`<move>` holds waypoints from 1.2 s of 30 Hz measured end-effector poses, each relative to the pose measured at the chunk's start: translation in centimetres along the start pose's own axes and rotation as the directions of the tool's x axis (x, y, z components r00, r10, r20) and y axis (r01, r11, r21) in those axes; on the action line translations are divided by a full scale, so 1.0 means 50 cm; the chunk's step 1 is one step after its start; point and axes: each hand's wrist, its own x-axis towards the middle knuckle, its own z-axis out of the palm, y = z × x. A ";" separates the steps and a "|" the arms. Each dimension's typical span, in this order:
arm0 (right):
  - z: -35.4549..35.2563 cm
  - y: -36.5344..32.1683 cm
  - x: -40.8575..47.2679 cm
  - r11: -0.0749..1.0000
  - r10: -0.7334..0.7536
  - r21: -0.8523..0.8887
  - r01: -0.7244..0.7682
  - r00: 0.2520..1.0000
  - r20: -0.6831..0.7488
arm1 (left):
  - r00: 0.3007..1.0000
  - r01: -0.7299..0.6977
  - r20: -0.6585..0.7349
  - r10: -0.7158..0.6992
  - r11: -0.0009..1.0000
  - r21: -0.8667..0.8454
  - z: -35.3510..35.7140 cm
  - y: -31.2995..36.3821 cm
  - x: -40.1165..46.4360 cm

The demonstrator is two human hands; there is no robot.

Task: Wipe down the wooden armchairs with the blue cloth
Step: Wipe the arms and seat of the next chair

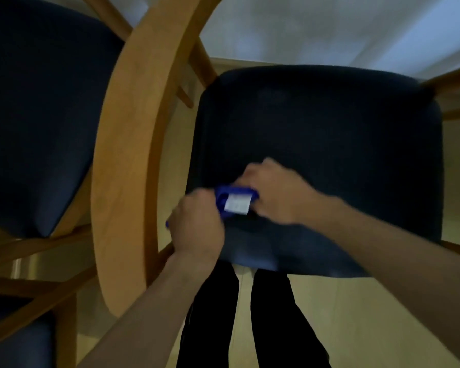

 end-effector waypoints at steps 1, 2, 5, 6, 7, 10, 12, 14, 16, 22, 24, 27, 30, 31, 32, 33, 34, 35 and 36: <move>-0.028 0.016 0.024 1.000 0.020 -0.002 -0.020 0.996 -0.091 | 0.995 -0.032 -0.094 0.027 0.998 -0.056 -0.017 0.014 0.021; -0.053 0.030 0.043 0.999 0.055 0.006 -0.054 0.979 -0.195 | 0.978 -0.082 -0.200 0.063 0.993 -0.087 -0.037 0.032 0.048; -0.087 0.049 0.083 0.983 0.181 0.081 -0.162 0.852 -0.492 | 0.905 -0.232 -0.374 0.203 0.972 -0.036 -0.088 0.084 0.126; -0.086 0.047 0.088 0.982 0.183 0.055 -0.180 0.835 -0.519 | 0.907 -0.234 -0.365 0.209 0.972 -0.026 -0.091 0.087 0.142; -0.079 0.041 0.090 0.984 0.137 -0.030 -0.174 0.859 -0.494 | 0.927 -0.205 -0.326 0.185 0.978 -0.030 -0.085 0.082 0.147; -0.008 0.017 0.059 0.975 -0.001 -0.211 -0.064 0.957 -0.291 | 0.986 -0.096 -0.135 0.100 0.995 0.037 -0.020 0.039 0.093; 0.028 0.005 0.015 0.978 -0.037 -0.207 -0.017 0.967 -0.251 | 0.995 -0.076 -0.058 0.082 0.992 0.101 0.022 0.013 0.046; 0.047 -0.007 -0.028 0.977 -0.109 -0.199 0.079 0.984 -0.144 | 0.996 -0.093 0.007 0.093 0.979 0.184 0.049 -0.004 0.005; 0.052 -0.003 -0.057 0.968 -0.176 -0.187 0.168 0.984 -0.025 | 0.987 -0.117 0.137 0.090 0.973 0.199 0.069 -0.014 -0.032; -0.041 0.054 -0.057 0.959 -0.247 -0.089 0.268 0.950 0.191 | 0.893 -0.219 0.428 0.137 0.964 0.148 0.015 0.031 0.004; -0.112 0.095 -0.014 0.968 -0.232 -0.093 0.231 0.973 0.002 | 0.951 -0.280 0.175 0.255 0.950 0.136 -0.030 0.074 0.078; -0.222 0.175 0.066 0.980 -0.158 -0.171 0.103 0.924 -0.348 | 0.883 -0.420 -0.170 0.437 0.899 0.126 -0.097 0.156 0.216; -0.262 0.234 0.131 0.977 0.052 -0.162 -0.138 0.893 -0.447 | 0.820 -0.469 -0.249 0.516 0.854 0.226 -0.143 0.239 0.335; -0.253 0.238 0.144 0.961 0.136 -0.164 -0.222 0.897 -0.420 | 0.827 -0.473 -0.208 0.523 0.846 0.247 -0.143 0.253 0.357; -0.236 0.237 0.150 0.943 0.195 -0.174 -0.282 0.897 -0.396 | 0.831 -0.480 -0.167 0.530 0.836 0.266 -0.136 0.259 0.368; -0.217 0.232 0.150 0.933 0.221 -0.181 -0.311 0.892 -0.394 | 0.827 -0.487 -0.153 0.540 0.826 0.283 -0.122 0.252 0.368; -0.200 0.224 0.142 0.933 0.216 -0.181 -0.313 0.884 -0.413 | 0.812 -0.499 -0.173 0.558 0.817 0.290 -0.104 0.237 0.357; -0.184 0.211 0.129 0.938 0.198 -0.174 -0.300 0.876 -0.440 | 0.794 -0.514 -0.212 0.570 0.815 0.266 -0.084 0.215 0.337; -0.171 0.199 0.111 0.946 0.172 -0.172 -0.273 0.877 -0.449 | 0.782 -0.531 -0.247 0.573 0.819 0.217 -0.064 0.191 0.308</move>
